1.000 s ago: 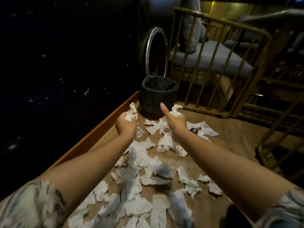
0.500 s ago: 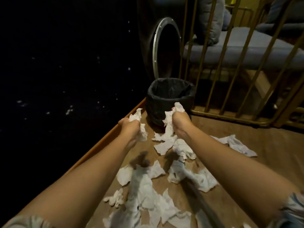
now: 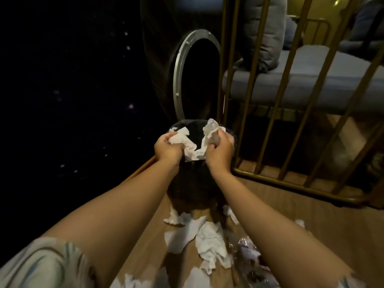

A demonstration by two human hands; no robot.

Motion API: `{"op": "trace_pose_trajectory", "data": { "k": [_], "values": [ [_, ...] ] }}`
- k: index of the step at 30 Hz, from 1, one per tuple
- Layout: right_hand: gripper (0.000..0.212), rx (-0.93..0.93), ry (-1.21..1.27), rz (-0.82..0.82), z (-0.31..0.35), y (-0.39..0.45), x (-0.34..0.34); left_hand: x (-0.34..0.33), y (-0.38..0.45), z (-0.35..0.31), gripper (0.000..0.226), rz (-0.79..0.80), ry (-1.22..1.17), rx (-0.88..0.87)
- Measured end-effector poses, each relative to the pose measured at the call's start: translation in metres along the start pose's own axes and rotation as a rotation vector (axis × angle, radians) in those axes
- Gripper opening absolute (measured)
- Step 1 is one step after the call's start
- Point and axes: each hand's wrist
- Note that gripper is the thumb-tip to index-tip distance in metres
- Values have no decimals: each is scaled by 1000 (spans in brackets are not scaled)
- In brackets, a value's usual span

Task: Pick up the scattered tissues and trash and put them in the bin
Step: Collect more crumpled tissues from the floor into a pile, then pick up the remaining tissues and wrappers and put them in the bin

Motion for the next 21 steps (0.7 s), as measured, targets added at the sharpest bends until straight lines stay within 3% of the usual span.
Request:
{"op": "trace_pose_trajectory", "data": {
  "k": [3, 5, 7, 9, 12, 16, 21],
  "values": [
    [61, 120, -34, 266, -22, -6, 3, -17, 9, 10, 50, -22, 14, 15],
    [63, 246, -213, 409, -38, -12, 0, -20, 7, 17, 55, -31, 83, -21],
    [55, 332, -463, 449, -49, -20, -5, -18, 3, 21, 58, -53, 154, -102],
    [49, 357, -561, 439, -49, -28, -7, -9, -1, 23, 54, -123, 179, -175],
    [48, 333, -477, 366, -46, -36, -7, 13, -6, 30, 34, -217, 187, -243],
    [35, 410, -348, 249, -27, -66, -3, 54, -20, 53, 21, -183, 206, -222],
    [33, 647, -217, 478, -4, -130, -5, 118, -49, 83, 14, -124, 305, -136]
  ]
}}
Point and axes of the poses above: each hand's wrist, its own y-axis towards the middle knuckle, its own x-axis out of the back of the hand, z = x × y, and after that the axes turned 12 degrees about x, right-handed
